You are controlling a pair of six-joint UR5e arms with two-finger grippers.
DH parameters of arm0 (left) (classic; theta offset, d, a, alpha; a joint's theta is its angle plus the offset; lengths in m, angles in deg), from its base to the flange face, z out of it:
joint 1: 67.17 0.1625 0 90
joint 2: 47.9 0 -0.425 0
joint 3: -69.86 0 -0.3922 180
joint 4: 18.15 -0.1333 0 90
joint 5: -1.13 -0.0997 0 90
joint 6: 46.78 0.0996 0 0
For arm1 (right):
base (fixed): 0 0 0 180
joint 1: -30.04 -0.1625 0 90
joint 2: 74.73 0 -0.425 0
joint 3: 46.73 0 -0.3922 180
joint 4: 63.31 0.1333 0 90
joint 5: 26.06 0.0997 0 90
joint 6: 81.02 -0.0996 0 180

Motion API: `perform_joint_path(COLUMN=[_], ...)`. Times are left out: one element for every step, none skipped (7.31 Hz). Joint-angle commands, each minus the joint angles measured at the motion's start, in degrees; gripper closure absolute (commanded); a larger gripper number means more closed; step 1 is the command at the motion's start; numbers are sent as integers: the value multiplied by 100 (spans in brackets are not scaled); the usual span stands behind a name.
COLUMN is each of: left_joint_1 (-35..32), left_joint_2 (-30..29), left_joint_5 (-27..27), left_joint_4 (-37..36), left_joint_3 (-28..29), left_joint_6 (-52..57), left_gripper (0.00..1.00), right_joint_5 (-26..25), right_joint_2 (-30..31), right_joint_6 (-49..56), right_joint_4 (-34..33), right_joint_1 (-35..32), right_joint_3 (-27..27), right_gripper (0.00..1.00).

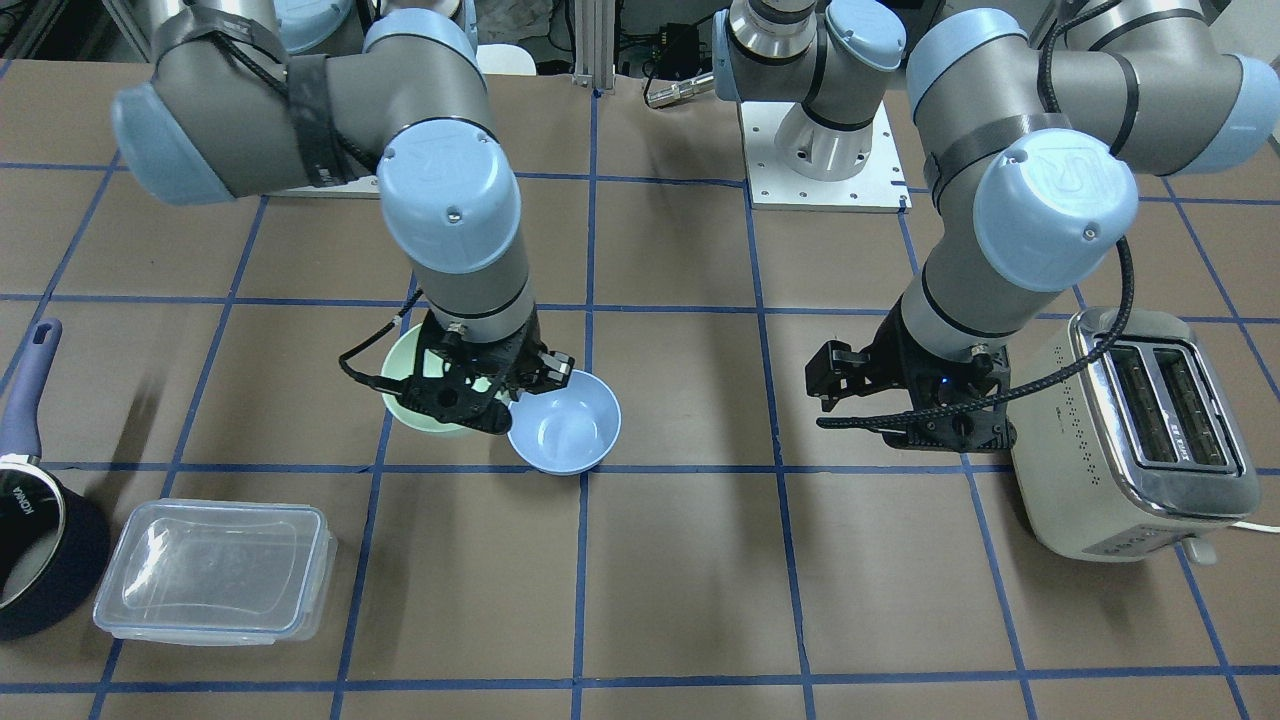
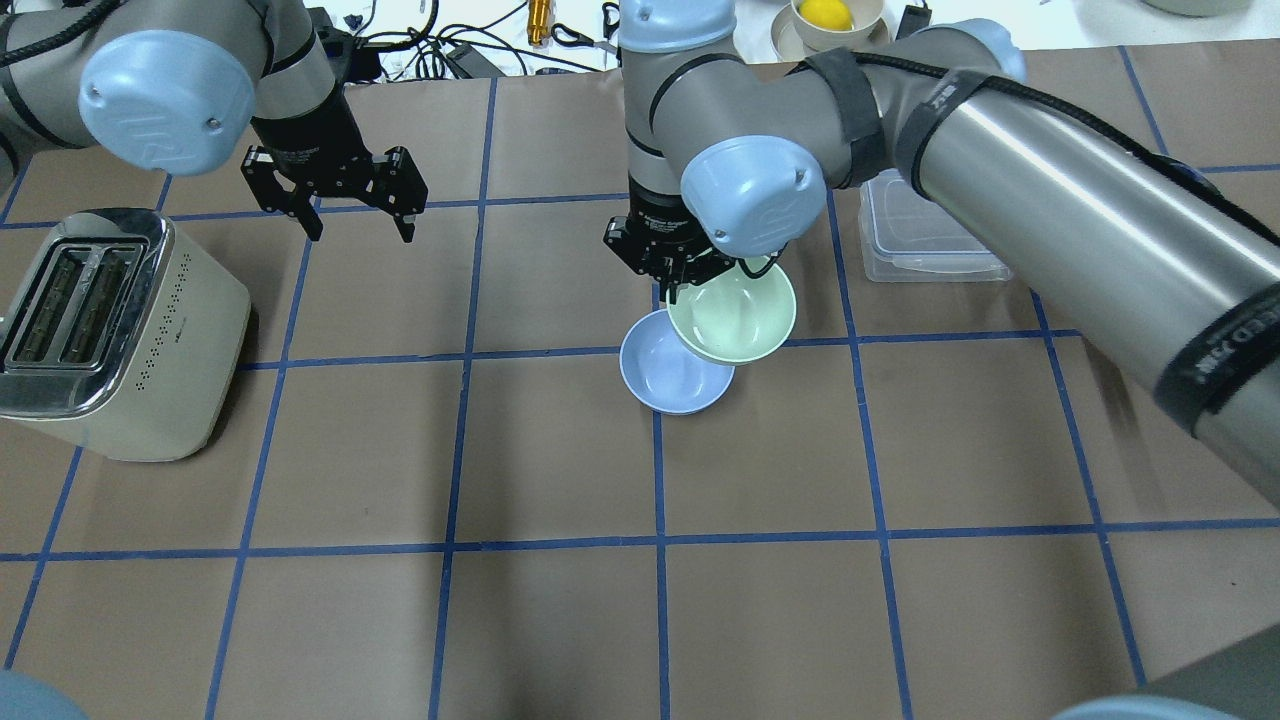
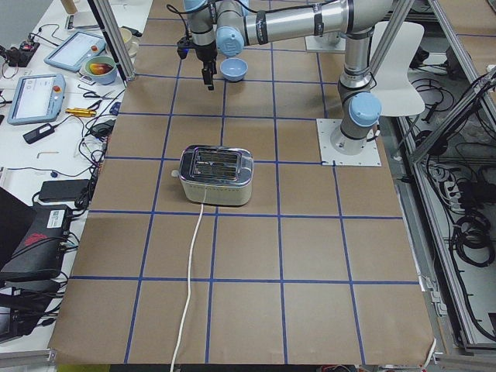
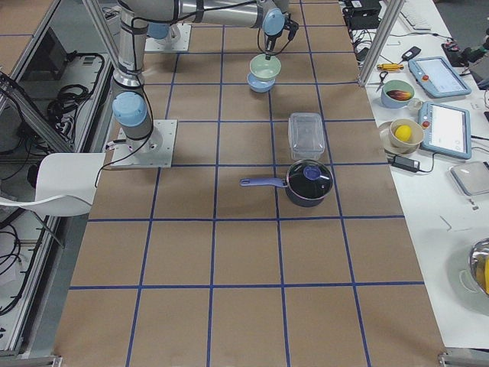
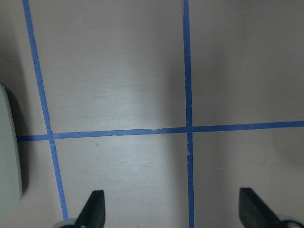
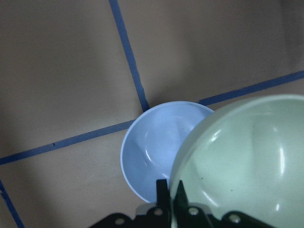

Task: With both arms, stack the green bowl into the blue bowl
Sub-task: 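Carry the pale green bowl with the right gripper over the light blue bowl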

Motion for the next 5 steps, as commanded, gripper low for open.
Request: perform_joint_path(left_joint_1=[55,46,46,46,46], left_joint_2=[13,13,13,13,13], left_joint_5=[-14,-14,-14,-14,-14], left_joint_4=[-6,3,3,3,3], left_joint_3=[-36,-45,-54,-54,-54], left_joint_6=[1,-8,1,-8,-8], left_gripper=[0,0,0,0,0], right_joint_5=[-44,8,17,17,26], right_joint_2=[-352,-405,-414,-467,-502], right_joint_6=[-68,-68,-51,-51,-25], right_joint_4=[-106,-106,-80,-62,-62], right_joint_1=[-216,-225,-234,-234,-260], right_joint_3=[-1,-1,-10,-10,-10], right_gripper=[100,100,100,100,100])
